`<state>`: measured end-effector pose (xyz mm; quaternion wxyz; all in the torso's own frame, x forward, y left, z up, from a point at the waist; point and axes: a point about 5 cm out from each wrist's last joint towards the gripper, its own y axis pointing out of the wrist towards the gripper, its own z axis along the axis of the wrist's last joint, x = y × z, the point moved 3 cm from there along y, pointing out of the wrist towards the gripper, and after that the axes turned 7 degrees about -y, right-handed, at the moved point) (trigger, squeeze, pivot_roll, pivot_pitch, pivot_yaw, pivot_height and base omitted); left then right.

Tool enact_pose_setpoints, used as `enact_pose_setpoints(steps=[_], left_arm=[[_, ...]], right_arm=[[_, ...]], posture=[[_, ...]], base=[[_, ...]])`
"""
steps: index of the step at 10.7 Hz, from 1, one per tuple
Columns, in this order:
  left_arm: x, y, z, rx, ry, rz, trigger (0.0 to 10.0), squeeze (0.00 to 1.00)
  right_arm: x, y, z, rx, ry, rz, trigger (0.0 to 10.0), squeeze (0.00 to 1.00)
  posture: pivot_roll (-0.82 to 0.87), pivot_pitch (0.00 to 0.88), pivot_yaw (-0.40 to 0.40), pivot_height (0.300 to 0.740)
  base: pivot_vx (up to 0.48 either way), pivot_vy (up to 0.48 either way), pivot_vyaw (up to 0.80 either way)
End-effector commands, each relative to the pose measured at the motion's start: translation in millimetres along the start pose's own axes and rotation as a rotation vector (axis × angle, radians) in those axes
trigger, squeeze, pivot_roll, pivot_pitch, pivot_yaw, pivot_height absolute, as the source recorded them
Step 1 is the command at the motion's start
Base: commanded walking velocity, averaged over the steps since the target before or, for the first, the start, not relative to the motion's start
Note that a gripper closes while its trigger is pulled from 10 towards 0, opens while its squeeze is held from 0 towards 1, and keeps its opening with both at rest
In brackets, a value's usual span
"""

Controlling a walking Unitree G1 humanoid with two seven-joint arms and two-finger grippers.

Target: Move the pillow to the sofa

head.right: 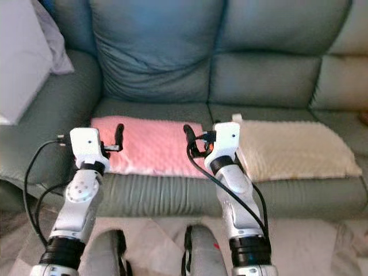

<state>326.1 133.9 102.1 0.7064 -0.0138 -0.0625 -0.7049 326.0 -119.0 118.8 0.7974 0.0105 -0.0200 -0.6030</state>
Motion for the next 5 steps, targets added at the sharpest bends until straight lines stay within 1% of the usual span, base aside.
enact_pose_setpoints(steps=[1,2,5], left_arm=[[4.8,3.1,2.9,0.013,-0.017,-0.013,10.0,0.00],[5.6,4.0,2.9,0.014,-0.018,-0.014,10.0,0.00],[5.2,6.2,-2.3,-0.001,0.001,0.005,10.0,0.00]], right_arm=[[6.6,0.0,3.0,0.012,-0.003,-0.013,10.0,0.00],[6.8,-0.4,2.7,0.011,-0.005,-0.011,10.0,0.00],[7.4,1.6,4.8,0.018,-0.012,-0.009,10.0,0.00]], posture=[[-0.08,0.008,-0.056,0.728],[-0.08,0.008,-0.057,0.740],[-0.09,0.013,-0.057,0.740]], base=[[0.000,0.000,0.00],[0.000,0.000,0.00],[0.000,0.000,0.00]])
